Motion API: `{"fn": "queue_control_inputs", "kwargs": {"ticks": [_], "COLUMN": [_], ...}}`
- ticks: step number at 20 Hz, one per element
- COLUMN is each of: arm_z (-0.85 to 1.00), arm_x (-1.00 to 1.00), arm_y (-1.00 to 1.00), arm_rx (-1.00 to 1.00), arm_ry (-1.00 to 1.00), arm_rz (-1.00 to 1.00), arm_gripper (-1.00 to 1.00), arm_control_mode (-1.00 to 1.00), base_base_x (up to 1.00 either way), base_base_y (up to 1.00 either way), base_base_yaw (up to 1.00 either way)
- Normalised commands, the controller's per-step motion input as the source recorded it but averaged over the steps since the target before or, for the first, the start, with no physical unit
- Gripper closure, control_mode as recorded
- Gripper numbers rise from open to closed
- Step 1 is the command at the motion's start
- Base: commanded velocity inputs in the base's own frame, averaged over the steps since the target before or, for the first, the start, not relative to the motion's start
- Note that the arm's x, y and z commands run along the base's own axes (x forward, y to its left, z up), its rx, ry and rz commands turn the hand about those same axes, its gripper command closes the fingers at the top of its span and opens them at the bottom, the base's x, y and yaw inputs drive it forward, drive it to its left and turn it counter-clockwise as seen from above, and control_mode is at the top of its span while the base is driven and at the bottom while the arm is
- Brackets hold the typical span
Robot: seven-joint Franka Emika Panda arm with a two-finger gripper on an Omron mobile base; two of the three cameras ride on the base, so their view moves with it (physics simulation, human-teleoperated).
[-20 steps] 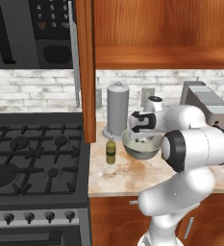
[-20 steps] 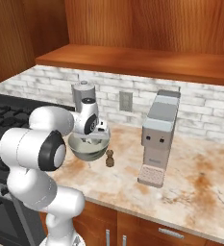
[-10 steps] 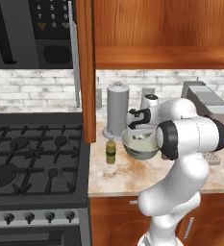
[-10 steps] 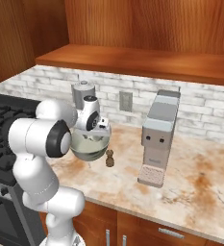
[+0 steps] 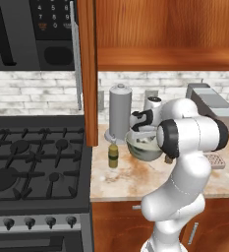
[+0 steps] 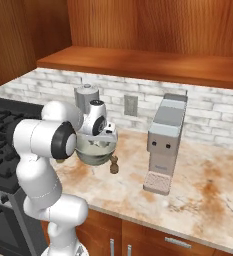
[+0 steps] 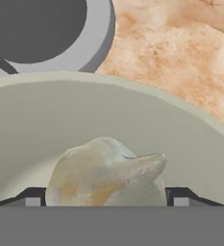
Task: Retrieve the bottle and the shaker from the cabinet and place them next to the mixing bowl on the counter. Then add garlic from the fridge to the mixing bowl.
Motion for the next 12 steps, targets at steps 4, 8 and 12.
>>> {"fn": "queue_control_inputs", "kwargs": {"ticks": [4, 8, 12], "arm_z": [0.0, 0.02, 0.07], "arm_x": [-0.03, -0.11, -0.06], "arm_y": [0.0, 0.0, 0.0], "arm_rx": [0.0, 0.0, 0.0], "arm_ry": [0.0, 0.0, 0.0], "arm_rz": [0.0, 0.0, 0.0], "arm_gripper": [1.0, -1.0, -1.0], "arm_control_mode": [-1.0, -1.0, -1.0], "base_base_x": [0.0, 0.0, 0.0], "base_base_y": [0.0, 0.0, 0.0], "base_base_yaw": [0.0, 0.0, 0.0]}}
